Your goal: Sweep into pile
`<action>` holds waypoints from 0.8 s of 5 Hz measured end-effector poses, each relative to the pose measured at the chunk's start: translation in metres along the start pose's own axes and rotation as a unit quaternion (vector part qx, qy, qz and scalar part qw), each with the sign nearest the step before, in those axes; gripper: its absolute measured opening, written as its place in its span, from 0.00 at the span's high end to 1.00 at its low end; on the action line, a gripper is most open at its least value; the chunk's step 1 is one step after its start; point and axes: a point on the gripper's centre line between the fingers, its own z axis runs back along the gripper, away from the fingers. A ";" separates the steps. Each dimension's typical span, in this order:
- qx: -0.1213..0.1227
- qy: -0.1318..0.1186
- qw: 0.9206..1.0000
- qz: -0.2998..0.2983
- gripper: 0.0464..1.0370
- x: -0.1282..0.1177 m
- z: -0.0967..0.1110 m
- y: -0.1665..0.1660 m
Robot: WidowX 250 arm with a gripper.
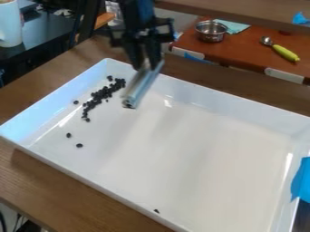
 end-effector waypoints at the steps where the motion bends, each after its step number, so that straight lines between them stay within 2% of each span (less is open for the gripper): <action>1: -0.015 0.014 1.000 -0.014 0.72 -0.034 -0.014 -0.037; 2: -0.010 0.025 1.000 -0.010 0.72 -0.068 -0.044 -0.074; 3: -0.001 0.001 1.000 -0.007 0.72 -0.083 -0.056 -0.113; 4: 0.005 0.014 1.000 -0.005 0.72 -0.101 -0.070 -0.112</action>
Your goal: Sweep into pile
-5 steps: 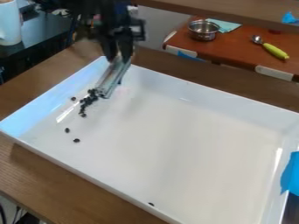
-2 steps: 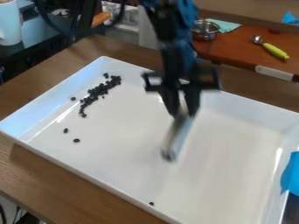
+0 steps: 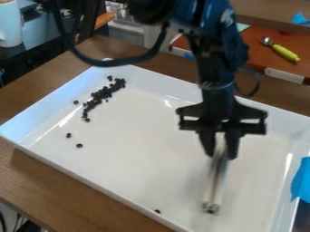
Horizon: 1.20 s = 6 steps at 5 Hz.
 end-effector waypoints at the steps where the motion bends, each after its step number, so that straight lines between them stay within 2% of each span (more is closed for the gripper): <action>1: 0.000 0.010 1.000 -0.009 0.72 -0.010 -0.009 0.005; 2: -0.003 0.022 1.000 -0.023 0.72 -0.016 -0.010 0.010; 3: -0.005 0.022 0.999 -0.027 0.72 -0.016 0.003 0.029; 4: 0.003 0.038 0.998 -0.046 0.72 -0.015 0.007 0.046; 5: 0.016 0.037 0.998 -0.056 0.72 -0.008 0.011 0.067; 6: 0.023 0.024 0.997 -0.068 0.72 -0.007 0.009 0.072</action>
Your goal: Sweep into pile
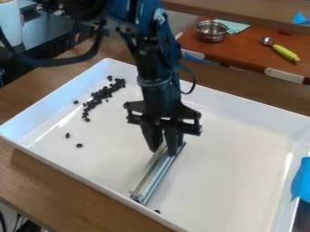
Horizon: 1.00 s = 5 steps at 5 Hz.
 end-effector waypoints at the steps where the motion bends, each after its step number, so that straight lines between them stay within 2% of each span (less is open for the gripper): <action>1: 0.012 -0.019 1.000 0.000 0.72 0.005 -0.002 0.004; 2: 0.032 -0.025 0.999 0.008 0.72 0.009 -0.004 0.017; 4: 0.097 -0.018 0.995 0.033 0.72 0.030 0.013 0.067; 5: 0.116 -0.016 0.993 0.018 0.72 0.031 0.019 0.090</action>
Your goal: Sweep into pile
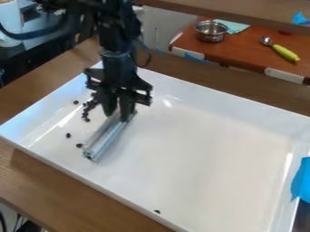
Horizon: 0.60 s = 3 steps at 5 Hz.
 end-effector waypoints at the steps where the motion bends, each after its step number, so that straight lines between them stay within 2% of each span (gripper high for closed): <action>1: 0.027 0.001 0.999 -0.025 0.72 0.000 -0.001 0.024; 2: 0.066 -0.046 0.996 -0.048 0.72 0.006 -0.004 0.049; 3: 0.115 -0.095 0.988 -0.035 0.72 0.012 -0.010 0.062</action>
